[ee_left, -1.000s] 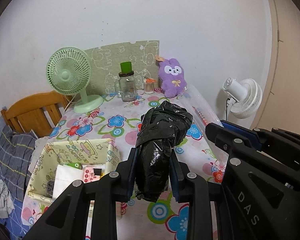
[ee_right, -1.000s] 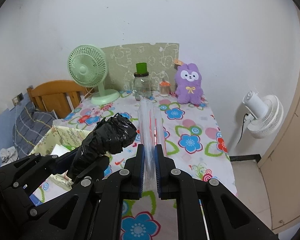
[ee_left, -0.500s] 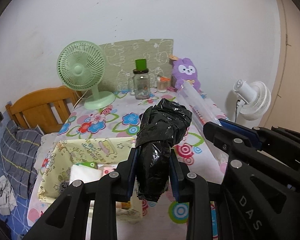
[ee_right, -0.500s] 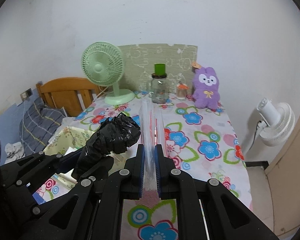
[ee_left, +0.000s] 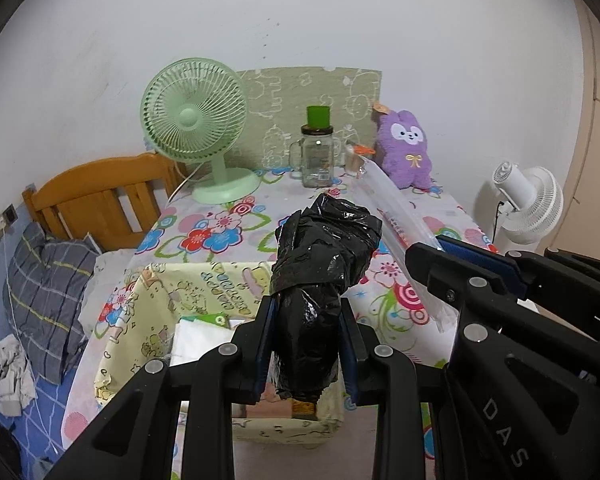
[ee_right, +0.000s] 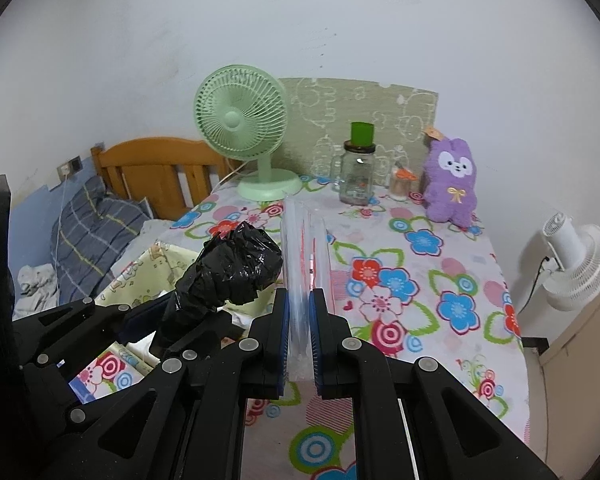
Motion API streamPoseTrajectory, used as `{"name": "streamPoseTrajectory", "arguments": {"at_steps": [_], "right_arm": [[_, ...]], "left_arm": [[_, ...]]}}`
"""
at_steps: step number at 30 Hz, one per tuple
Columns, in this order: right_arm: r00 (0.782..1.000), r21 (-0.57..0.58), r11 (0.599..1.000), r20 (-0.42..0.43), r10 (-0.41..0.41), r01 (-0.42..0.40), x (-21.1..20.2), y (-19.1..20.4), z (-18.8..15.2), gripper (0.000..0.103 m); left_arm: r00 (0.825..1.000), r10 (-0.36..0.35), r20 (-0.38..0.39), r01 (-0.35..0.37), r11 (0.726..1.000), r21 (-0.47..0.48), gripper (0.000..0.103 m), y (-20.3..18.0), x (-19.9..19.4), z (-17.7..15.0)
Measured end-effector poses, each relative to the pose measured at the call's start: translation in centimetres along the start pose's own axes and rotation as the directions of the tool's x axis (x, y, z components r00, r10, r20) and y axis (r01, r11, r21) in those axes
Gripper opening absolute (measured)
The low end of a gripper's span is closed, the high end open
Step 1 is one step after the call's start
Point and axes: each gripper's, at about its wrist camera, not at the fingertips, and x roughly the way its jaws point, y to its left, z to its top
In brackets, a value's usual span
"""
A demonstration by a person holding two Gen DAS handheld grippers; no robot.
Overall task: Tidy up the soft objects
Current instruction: 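Carry the umbrella and plastic tube over the yellow fabric box with both tools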
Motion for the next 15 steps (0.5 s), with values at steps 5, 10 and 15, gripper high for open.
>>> {"name": "streamPoseTrajectory", "arguments": {"at_steps": [5,10,15], "right_arm": [[0.999,-0.017,1.000,-0.023,0.025,-0.026,1.3,1.2,0.0,0.012],[0.997,-0.017,0.998,-0.048,0.052,-0.053,2.8,2.5,-0.1,0.012],[0.993,-0.030,0.996,-0.076,0.085,-0.087,4.3,3.7,-0.2,0.012]], "left_arm": [[1.000,0.019,-0.018,-0.019,1.000,-0.010,0.029,1.5,0.9,-0.4],[0.999,0.036,-0.038,-0.037,0.999,-0.014,0.029,2.8,1.8,-0.8],[0.997,0.051,-0.064,-0.052,0.998,-0.025,0.029,4.2,2.6,-1.3]]}}
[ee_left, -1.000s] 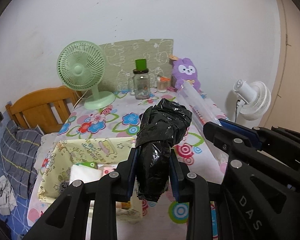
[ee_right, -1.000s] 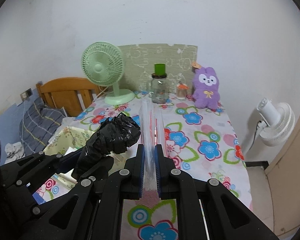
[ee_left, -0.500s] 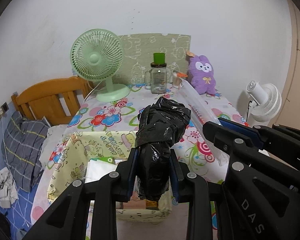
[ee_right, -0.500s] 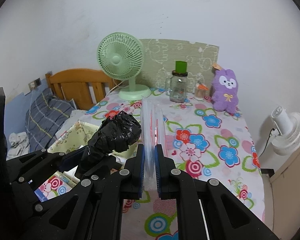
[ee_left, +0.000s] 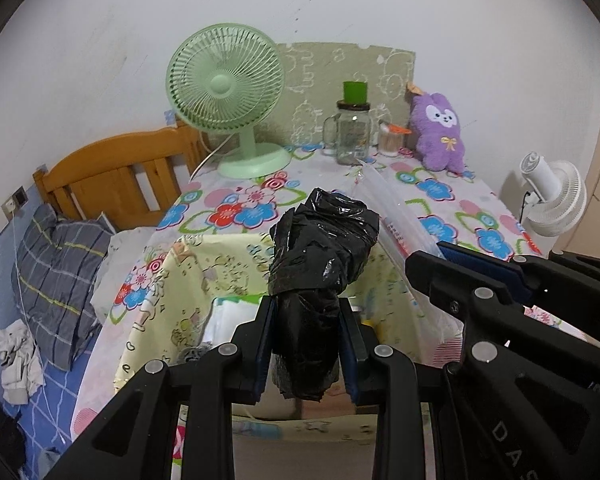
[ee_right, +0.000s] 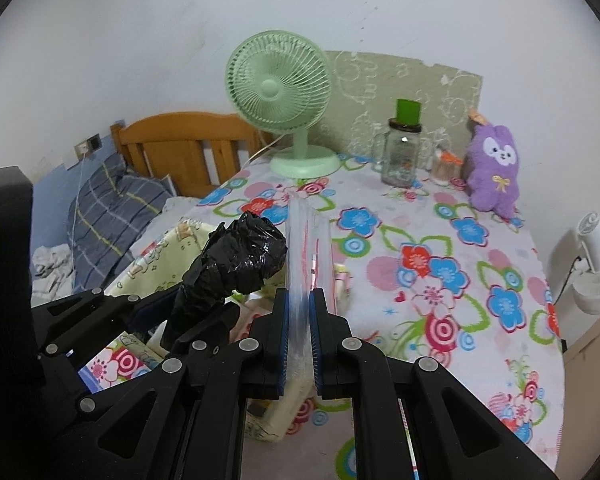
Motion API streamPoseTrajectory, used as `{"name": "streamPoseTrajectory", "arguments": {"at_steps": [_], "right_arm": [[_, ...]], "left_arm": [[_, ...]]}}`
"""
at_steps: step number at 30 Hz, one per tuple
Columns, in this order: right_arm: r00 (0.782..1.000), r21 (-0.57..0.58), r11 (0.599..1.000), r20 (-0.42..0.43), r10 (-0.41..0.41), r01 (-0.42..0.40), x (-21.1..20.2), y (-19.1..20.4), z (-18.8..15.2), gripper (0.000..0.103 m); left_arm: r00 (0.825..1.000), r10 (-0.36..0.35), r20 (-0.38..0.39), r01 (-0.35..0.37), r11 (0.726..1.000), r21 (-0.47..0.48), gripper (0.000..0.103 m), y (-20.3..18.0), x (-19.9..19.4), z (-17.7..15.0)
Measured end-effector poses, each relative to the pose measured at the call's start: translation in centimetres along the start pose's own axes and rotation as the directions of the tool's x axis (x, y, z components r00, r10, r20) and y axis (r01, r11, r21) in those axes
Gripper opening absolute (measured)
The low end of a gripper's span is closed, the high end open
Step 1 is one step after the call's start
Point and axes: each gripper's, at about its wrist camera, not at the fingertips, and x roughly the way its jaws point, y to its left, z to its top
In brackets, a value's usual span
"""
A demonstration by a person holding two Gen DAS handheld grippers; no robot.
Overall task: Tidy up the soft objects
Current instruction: 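Carry the umbrella and plastic tube over the yellow fabric box with both tools, then lower the umbrella and tube into the box and open both tools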
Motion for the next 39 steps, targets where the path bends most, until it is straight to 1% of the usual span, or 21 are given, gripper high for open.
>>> {"name": "streamPoseTrajectory", "arguments": {"at_steps": [8,12,15,23,24,25,27,29,31,33,37,39], "right_arm": [[0.999,-0.028,0.999,-0.036,0.037,-0.038,2.1,1.6,0.2,0.012],[0.995,-0.022,0.997,-0.067,0.074,-0.076,3.2,2.2,0.1,0.012],[0.992,-0.019,0.996,-0.088,0.085,-0.087,4.2,2.5,0.1,0.012],[0.985,-0.017,0.993,-0.132,0.113,-0.116,5.8,3.3,-0.1,0.012],[0.983,-0.015,0.992,-0.140,0.119,-0.122,6.1,3.4,-0.2,0.012],[0.980,-0.011,0.991,-0.150,0.128,-0.131,6.3,3.5,-0.2,0.012],[0.977,-0.004,0.990,-0.162,0.139,-0.141,6.6,3.6,-0.4,0.012],[0.975,0.004,0.989,-0.169,0.146,-0.148,6.9,3.6,-0.5,0.012],[0.972,0.020,0.987,-0.177,0.158,-0.157,7.1,3.5,-0.7,0.012],[0.971,0.025,0.987,-0.180,0.159,-0.157,7.2,3.4,-0.7,0.013],[0.976,0.009,0.991,-0.175,0.130,-0.130,7.1,3.5,-0.7,0.015],[0.979,0.000,0.994,-0.171,0.111,-0.113,6.9,3.4,-0.6,0.020]], "left_arm": [[0.999,0.020,-0.036,-0.020,1.000,-0.014,0.029,1.9,1.7,-0.4],[0.998,0.028,-0.056,-0.029,0.999,-0.024,0.029,2.8,2.6,-0.7],[0.997,0.032,-0.073,-0.035,0.999,-0.028,0.029,3.4,3.3,-0.8],[0.994,0.018,-0.110,-0.022,0.999,-0.032,0.040,4.3,4.5,-1.5],[0.993,0.013,-0.117,-0.017,0.999,-0.035,0.043,4.4,4.6,-1.6],[0.992,0.008,-0.127,-0.013,0.999,-0.039,0.050,4.5,4.8,-1.7],[0.990,0.004,-0.139,-0.010,0.999,-0.042,0.058,4.6,5.1,-1.9],[0.991,0.001,-0.135,-0.005,0.999,-0.035,0.058,4.6,5.0,-2.0],[0.991,-0.013,-0.135,0.009,0.999,-0.031,0.063,4.5,5.0,-2.0],[0.991,-0.015,-0.135,0.011,1.000,-0.028,0.064,4.4,5.0,-2.1],[0.990,-0.014,-0.137,0.010,1.000,-0.027,0.067,4.3,5.1,-2.0],[0.990,-0.014,-0.138,0.011,1.000,-0.029,0.068,4.3,5.1,-2.0]]}}
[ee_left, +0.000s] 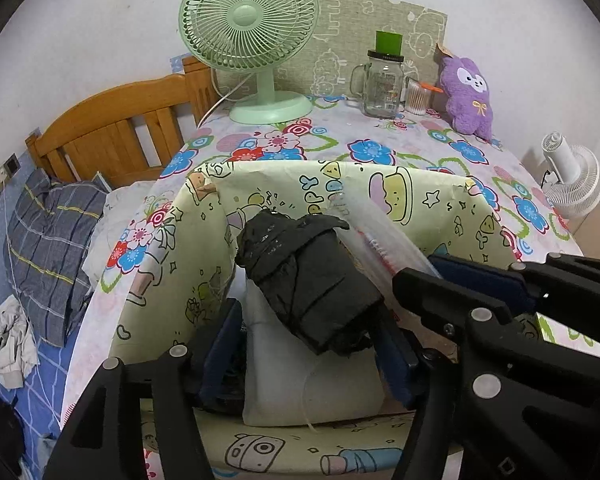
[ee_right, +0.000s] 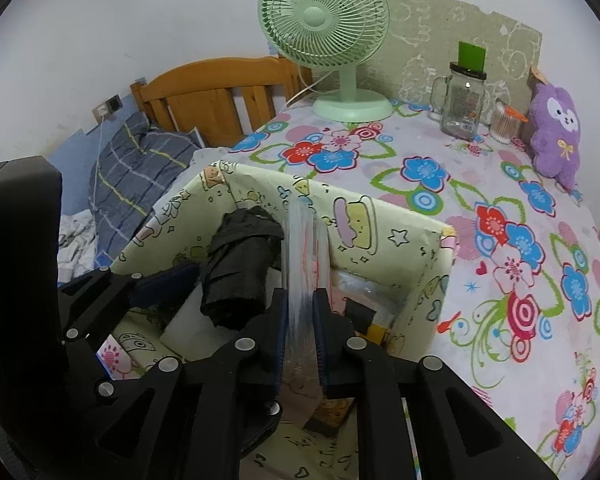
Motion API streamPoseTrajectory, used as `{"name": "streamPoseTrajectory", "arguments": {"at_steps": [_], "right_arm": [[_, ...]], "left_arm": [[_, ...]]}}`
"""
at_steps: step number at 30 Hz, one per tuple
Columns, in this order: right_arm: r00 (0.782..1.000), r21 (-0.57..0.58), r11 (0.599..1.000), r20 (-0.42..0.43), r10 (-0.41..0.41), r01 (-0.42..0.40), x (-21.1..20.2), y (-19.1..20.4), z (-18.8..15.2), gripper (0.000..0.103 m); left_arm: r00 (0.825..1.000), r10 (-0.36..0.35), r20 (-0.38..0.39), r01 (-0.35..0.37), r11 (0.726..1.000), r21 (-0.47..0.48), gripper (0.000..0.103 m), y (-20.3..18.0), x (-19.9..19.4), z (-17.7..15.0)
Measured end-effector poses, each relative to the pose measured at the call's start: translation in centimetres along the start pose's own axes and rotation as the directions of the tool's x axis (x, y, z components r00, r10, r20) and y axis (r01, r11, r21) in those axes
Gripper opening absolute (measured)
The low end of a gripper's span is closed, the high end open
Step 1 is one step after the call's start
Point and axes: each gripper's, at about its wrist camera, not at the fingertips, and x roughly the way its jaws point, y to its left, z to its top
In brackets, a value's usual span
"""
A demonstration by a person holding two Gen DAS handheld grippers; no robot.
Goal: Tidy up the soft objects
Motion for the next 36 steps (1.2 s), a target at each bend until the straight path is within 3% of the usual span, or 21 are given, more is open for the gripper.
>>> {"name": "streamPoseTrajectory", "arguments": {"at_steps": [3,4,6,9,26,36], "right_arm": [[1.000,0.004,1.000,0.007,-0.027,0.027,-0.3,-0.3,0.0,0.031],[0.999,0.007,0.999,0.010,-0.037,0.037,-0.4,-0.5,0.0,0.035],[0.998,0.015,0.999,0.024,-0.053,0.052,-0.9,-0.9,0.0,0.054],[0.996,0.021,0.998,0.064,-0.068,0.067,-1.8,-1.1,0.0,0.068],[0.976,0.087,0.988,0.167,-0.143,0.130,-7.2,-3.2,-0.9,0.091],[0.936,0.115,0.970,0.258,-0.238,0.215,-11.9,-3.6,-1.8,0.099]], "left_arm": [[1.000,-0.002,0.003,0.002,1.000,-0.007,0.071,0.0,-0.2,0.0],[1.000,-0.004,0.007,0.004,1.000,-0.007,0.076,-0.1,-0.3,0.0],[1.000,-0.001,0.028,0.001,1.000,-0.003,0.086,-0.3,-0.8,0.0],[0.998,-0.004,0.056,0.004,1.000,0.002,0.089,-0.7,-1.6,0.1],[0.986,-0.009,0.167,0.005,1.000,0.020,0.101,-3.6,-5.9,0.9],[0.972,-0.024,0.233,0.020,1.000,0.022,0.103,-5.9,-9.1,1.0]]}}
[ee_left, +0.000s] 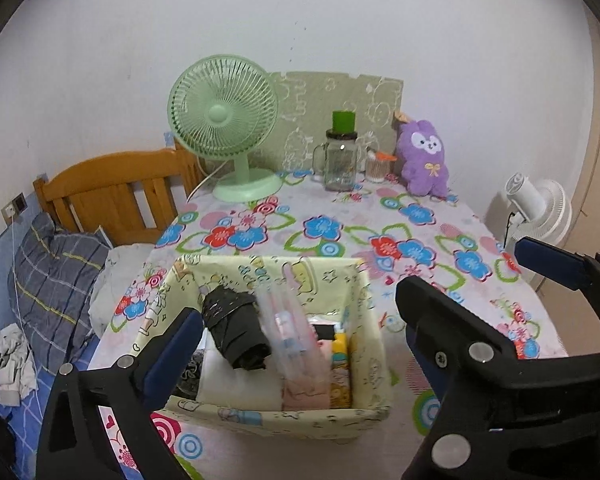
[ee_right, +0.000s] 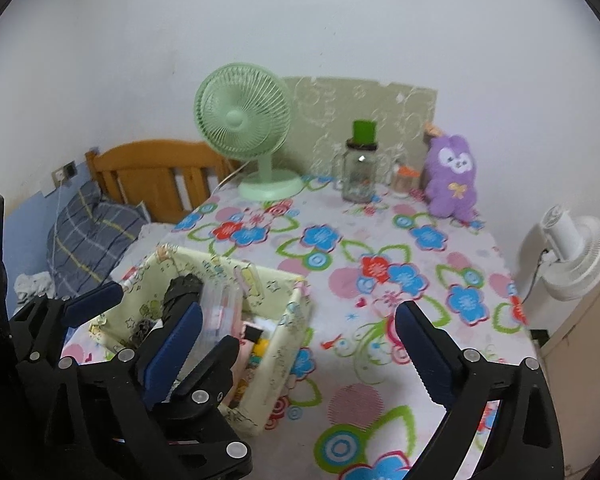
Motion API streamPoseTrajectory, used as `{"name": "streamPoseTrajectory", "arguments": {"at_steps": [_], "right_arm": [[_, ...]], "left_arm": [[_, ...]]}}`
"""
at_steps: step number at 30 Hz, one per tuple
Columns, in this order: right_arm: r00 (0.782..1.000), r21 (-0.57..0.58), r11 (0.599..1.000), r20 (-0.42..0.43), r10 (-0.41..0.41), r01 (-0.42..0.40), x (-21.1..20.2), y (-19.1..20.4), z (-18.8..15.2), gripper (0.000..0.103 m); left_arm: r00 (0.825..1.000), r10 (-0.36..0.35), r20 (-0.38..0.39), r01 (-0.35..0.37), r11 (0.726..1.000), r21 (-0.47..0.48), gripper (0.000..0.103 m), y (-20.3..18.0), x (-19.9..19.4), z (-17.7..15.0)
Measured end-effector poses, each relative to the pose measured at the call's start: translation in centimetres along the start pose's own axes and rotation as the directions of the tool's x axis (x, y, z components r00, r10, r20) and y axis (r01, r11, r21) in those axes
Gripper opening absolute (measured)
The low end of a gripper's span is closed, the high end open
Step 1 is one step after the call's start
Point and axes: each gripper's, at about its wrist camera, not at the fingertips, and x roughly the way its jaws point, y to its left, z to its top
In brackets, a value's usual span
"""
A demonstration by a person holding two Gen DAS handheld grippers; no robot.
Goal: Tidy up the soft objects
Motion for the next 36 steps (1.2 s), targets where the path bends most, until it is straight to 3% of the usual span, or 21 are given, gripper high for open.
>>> {"name": "streamPoseTrajectory", "arguments": {"at_steps": [16,36], "right_arm": [[0.978,0.076,0.990,0.163,-0.127,0.116,-7.9,-4.2,-0.7,0.103],[0.947,0.171,0.970,0.244,-0.209,0.170,-13.6,-8.1,-3.0,0.103]], "left_arm": [[0.994,-0.030,0.100,0.027,0.999,0.029,0.103,-4.7,-5.2,0.8],[0.985,-0.031,0.171,0.021,0.998,0.055,0.103,-7.1,-9.5,0.1]]}}
